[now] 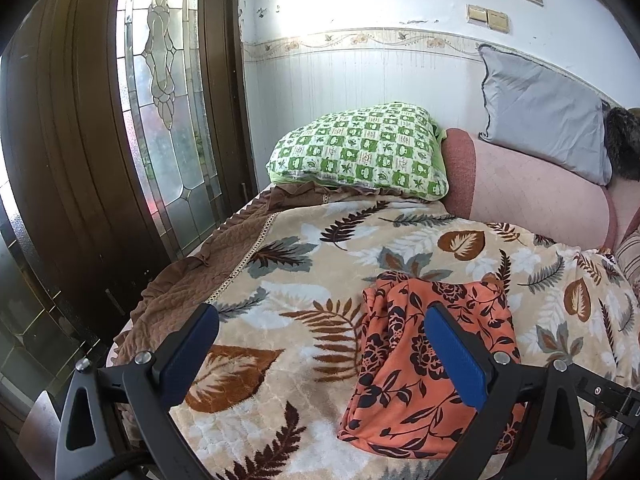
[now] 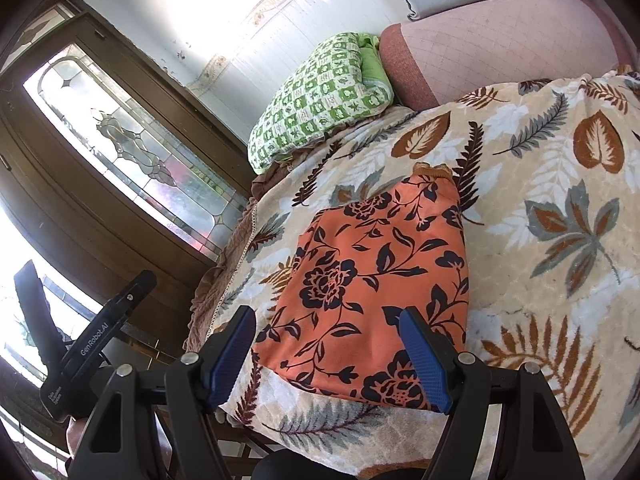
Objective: Fold small clothes
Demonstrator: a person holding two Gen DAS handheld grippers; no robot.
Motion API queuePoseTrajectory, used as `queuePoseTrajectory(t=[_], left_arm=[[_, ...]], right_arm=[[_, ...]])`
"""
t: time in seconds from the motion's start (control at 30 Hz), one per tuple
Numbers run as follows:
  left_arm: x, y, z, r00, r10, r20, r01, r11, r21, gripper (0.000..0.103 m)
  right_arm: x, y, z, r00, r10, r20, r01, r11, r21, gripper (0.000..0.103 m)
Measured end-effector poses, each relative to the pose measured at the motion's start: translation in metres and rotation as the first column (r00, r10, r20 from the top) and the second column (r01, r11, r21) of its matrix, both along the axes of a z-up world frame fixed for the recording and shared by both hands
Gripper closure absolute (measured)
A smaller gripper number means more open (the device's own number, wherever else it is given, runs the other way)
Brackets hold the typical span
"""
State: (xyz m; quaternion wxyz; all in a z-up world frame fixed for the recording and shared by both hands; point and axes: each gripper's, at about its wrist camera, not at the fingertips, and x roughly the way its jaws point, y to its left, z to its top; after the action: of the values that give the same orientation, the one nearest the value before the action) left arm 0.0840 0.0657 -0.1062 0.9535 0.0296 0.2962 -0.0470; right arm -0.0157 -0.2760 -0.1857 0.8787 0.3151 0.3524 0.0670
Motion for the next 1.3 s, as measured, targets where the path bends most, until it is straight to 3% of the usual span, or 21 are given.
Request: queuePoseTrajectory(t=[0.2,0.43,0.6,0.83,1.3], left_arm=[[0.008,-0.005,-0.012,1.000,-0.011,-0.028,0.011,1.000,0.013,0.000],[0.036,0.005,-0.052,0.986,-0.002,-0.165,0.005,1.000,0.012,0.000],[0.047,0.007,-0.073,0.978,0.003,-0.207,0.005,0.999,0.039,0.000],[0.070,0.000,-0.098,0.948,-0.059,-0.311,0.051,0.998,-0.034,0.000],[0.071,-0.031,-0.078,0.976,-0.079,-0.204,0.093,0.994,0.062,0.000]], right_arm=[[0.004,-0.010,-0.009,1.000,-0.019,-0.013,0.019,1.000,0.014,0.025],[0.011,-0.026,-0.027,0.998,-0.045,-0.047,0.046,0.998,0.031,0.025],[0.018,-0.040,-0.046,0.994,-0.072,-0.084,0.076,0.996,0.048,0.025],[0.027,-0.054,-0.063,0.989,-0.089,-0.117,0.096,0.994,0.058,0.025],[0.038,-0.065,-0.072,0.986,-0.104,-0.130,0.113,0.992,0.063,0.025]])
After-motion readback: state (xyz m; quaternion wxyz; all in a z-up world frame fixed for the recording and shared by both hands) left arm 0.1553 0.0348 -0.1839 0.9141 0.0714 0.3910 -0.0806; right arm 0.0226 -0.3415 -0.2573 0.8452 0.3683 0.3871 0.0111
